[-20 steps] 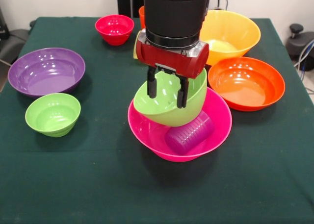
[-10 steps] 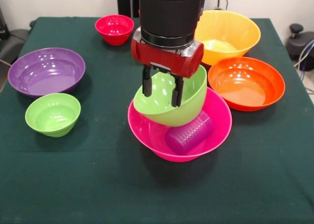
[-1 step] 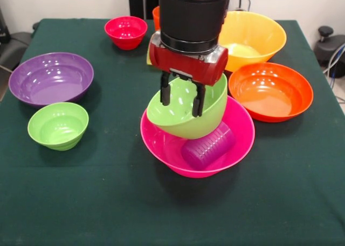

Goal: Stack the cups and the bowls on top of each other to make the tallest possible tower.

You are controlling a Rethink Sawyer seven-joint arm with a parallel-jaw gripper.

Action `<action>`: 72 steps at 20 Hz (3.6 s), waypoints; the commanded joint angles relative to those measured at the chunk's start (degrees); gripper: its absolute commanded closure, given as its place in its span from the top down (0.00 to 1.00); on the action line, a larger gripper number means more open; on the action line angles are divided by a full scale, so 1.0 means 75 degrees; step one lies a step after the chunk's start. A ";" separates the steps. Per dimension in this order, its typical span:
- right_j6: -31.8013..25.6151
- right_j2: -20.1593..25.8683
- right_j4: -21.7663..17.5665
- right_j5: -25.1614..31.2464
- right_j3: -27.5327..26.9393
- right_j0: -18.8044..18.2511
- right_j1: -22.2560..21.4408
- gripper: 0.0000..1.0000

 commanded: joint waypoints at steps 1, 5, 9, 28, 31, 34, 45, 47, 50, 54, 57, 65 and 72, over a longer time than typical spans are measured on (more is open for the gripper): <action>0.0611 0.0093 -0.0008 -0.0071 0.0263 0.0394 0.0155 1.00; 0.0646 0.0069 0.0123 -0.0090 0.0353 0.0453 0.0121 1.00; 0.0670 0.0027 0.0232 -0.0097 0.0391 0.0534 0.0120 1.00; 0.0714 -0.0490 0.0162 -0.0186 0.0167 0.0857 0.0296 0.00; 0.0638 -0.0471 0.0223 -0.0144 0.0166 0.0828 0.0308 0.00; 0.0546 -0.0454 0.0265 -0.0134 0.0150 0.0803 0.0323 0.00; 0.0456 -0.0467 0.0336 0.0055 0.0069 0.0813 0.0339 0.00; 0.0484 -0.0472 0.0359 0.0088 0.0058 0.0822 0.0341 0.00; 0.0566 -0.0541 0.0367 0.0206 -0.0014 0.0880 0.0357 0.00; 0.0669 -0.0636 0.0400 0.0383 -0.0099 0.0961 0.0367 0.00; 0.0707 -0.0682 0.0473 0.0458 -0.0131 0.0994 0.0380 0.00; 0.0846 -0.0801 0.0696 0.0383 -0.0116 0.1050 0.0279 0.00; 0.0625 -0.1044 0.0708 0.0748 -0.0413 0.1171 0.0271 0.00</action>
